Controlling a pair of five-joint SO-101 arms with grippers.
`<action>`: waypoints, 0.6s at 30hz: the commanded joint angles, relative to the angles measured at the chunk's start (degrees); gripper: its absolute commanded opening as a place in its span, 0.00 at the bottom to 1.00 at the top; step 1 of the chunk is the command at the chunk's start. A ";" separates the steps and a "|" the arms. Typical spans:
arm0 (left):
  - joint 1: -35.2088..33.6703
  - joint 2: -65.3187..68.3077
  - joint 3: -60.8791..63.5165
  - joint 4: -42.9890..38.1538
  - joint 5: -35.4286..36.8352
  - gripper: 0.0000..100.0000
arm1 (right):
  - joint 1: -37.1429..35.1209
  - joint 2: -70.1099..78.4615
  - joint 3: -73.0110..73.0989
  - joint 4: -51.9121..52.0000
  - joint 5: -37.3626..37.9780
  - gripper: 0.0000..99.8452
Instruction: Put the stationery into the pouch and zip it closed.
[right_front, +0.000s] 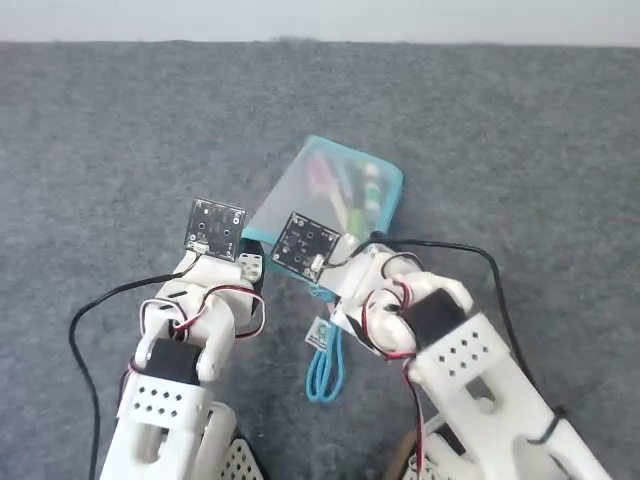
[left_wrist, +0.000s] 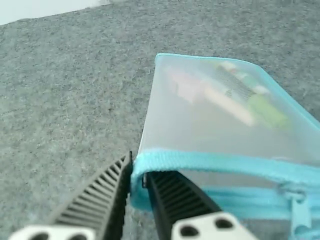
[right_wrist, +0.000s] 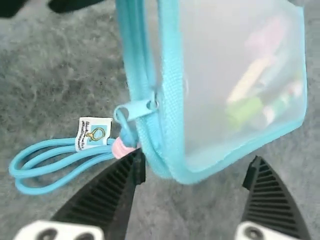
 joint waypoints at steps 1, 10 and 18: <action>-0.53 0.26 -4.00 0.00 0.97 0.01 | 0.75 6.20 -0.62 -5.05 0.44 0.31; -0.44 0.26 -4.00 1.05 0.97 0.01 | 6.20 12.26 -6.33 -11.12 -2.20 0.31; -0.44 0.26 -3.91 1.14 0.88 0.01 | 4.97 13.85 -6.42 -16.57 -2.64 0.17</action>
